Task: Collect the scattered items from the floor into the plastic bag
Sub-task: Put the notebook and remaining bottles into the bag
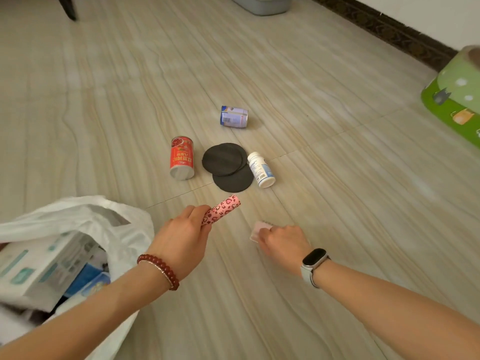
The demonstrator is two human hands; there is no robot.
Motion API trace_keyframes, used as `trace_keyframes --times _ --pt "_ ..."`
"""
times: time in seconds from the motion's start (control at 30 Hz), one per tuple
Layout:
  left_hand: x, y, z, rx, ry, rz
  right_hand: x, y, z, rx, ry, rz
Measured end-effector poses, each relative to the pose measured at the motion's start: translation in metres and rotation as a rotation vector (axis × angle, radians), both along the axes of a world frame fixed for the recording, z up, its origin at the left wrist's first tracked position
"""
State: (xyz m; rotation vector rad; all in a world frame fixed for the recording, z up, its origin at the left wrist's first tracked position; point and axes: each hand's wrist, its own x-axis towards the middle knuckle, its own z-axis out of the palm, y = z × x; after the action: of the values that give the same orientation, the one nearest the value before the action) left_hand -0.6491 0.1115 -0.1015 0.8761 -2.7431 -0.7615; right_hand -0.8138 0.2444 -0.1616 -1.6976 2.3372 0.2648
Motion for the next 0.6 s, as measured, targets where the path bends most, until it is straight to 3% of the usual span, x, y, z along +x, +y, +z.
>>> trace_keyframes --times 0.2,0.3,0.47,0.6 --pt "0.085 0.017 -0.003 -0.001 -0.016 0.002 0.092 0.027 -0.022 0.147 -0.183 0.051" --pt "0.113 0.020 -0.007 -0.028 -0.023 0.025 0.096 0.027 -0.034 0.135 -0.198 -0.021" --pt "0.153 0.017 -0.010 -0.073 -0.031 0.066 0.080 0.021 -0.049 0.196 -0.242 -0.352" --pt "0.186 0.013 -0.022 -0.058 -0.078 0.176 0.085 0.018 -0.050 0.220 -0.173 -0.323"
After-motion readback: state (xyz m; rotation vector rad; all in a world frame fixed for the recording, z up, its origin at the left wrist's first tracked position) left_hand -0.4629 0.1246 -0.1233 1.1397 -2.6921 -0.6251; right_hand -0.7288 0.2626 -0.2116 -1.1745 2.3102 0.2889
